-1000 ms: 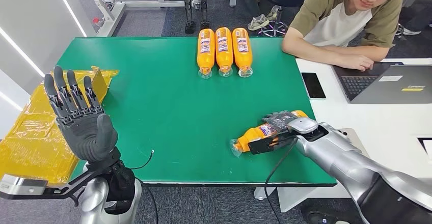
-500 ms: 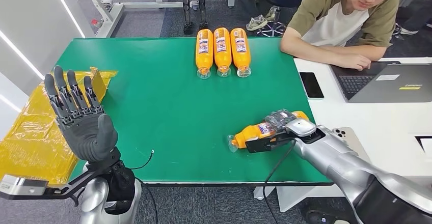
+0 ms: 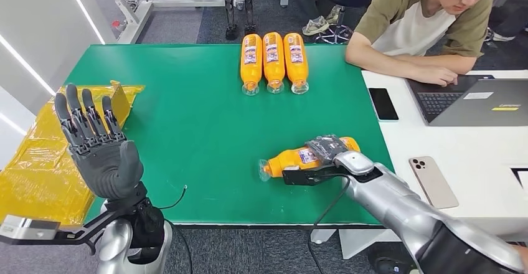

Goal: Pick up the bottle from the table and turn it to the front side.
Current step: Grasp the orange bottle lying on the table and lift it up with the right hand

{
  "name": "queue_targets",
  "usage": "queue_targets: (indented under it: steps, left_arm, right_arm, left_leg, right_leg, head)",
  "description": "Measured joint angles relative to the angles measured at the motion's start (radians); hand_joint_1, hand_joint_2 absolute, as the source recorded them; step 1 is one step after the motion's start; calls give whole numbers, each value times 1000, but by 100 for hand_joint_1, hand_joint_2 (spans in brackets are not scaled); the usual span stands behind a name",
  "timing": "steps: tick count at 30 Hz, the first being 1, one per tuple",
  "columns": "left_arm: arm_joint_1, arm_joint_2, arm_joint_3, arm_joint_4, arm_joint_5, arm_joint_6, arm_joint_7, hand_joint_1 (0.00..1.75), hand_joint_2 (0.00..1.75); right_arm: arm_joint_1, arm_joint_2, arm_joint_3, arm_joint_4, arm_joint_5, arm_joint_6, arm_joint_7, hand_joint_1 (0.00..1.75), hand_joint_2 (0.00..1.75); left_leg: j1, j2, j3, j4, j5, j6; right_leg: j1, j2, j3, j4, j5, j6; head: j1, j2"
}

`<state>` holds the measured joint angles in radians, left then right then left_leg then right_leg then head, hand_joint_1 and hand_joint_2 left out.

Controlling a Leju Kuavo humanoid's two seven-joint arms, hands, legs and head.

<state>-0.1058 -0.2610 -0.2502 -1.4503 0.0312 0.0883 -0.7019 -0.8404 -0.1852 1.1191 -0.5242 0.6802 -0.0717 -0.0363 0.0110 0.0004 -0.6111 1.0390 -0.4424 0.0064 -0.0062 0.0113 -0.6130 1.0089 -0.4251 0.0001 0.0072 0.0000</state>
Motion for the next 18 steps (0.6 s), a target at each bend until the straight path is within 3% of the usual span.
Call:
queue_targets:
  steps: [3,7,12,18]
  left_arm:
    - [2,0,0,7,-10,7,0,0,175]
    - [-5,0,-6,57,-31,9,0,0,175]
    - [-20,0,-24,114,-51,7,11,0,175]
    - [-24,0,-35,146,-73,-6,34,0,175]
  right_arm:
    - [76,42,-94,-34,-56,-232,-28,175,175]
    - [204,108,-263,-165,-112,-448,-165,175,175]
    - [339,182,-434,-346,-193,-562,-348,175,175]
    - [420,222,-526,-474,-207,-574,-378,175,175]
  left_leg:
    - [0,0,-2,0,0,0]
    - [0,-3,-3,-1,0,0]
    - [0,-3,-5,-2,-1,-1]
    - [0,-3,-6,-2,-1,-1]
  right_leg:
    - [0,0,-3,0,0,0]
    - [1,-2,-4,0,-2,-2]
    - [1,-3,-6,1,-4,-3]
    - [0,-3,-7,0,-4,-3]
  head:
    - [0,0]
    - [0,0]
    - [0,0]
    - [0,0]
